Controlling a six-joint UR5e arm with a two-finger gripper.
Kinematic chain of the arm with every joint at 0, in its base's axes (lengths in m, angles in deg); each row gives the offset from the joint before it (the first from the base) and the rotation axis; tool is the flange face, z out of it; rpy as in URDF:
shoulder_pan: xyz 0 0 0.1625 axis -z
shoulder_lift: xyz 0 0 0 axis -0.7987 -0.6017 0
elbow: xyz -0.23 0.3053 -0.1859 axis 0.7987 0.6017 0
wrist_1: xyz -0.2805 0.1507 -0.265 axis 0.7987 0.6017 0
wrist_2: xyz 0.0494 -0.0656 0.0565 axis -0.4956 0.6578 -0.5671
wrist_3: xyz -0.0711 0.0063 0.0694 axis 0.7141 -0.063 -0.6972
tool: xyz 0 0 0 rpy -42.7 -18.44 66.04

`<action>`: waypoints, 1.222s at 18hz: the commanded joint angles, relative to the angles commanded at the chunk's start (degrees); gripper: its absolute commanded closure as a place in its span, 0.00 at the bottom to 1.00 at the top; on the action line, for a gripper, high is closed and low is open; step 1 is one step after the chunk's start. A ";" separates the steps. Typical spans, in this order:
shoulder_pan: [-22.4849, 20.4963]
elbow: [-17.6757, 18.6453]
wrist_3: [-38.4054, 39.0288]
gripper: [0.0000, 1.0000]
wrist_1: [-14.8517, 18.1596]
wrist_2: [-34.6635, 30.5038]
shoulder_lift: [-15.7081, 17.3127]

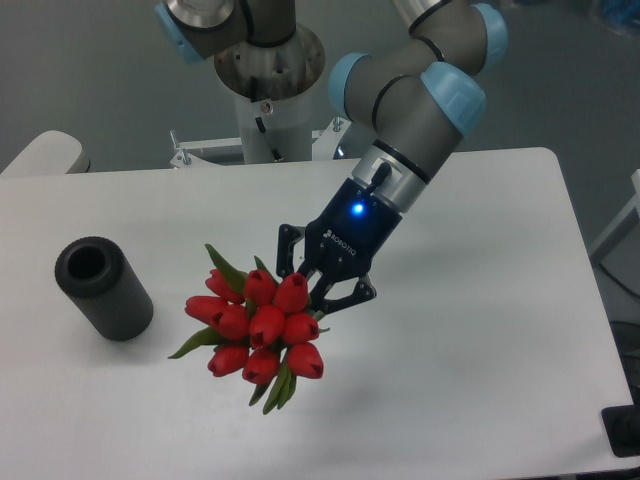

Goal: Insert the flowers into the vase
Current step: 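Carry the red tulip bunch with the gripper over the black vase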

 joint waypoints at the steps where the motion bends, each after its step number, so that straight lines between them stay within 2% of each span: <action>1: 0.09 0.17 0.26 0.83 0.00 0.27 0.00; 8: 1.14 0.79 4.40 0.83 0.00 5.36 0.87; 17: 7.73 0.88 4.58 0.85 -0.53 6.94 2.28; 20: 9.31 1.05 3.35 0.87 -0.53 14.83 2.20; 22: 9.32 2.54 2.12 0.86 -0.61 20.98 2.20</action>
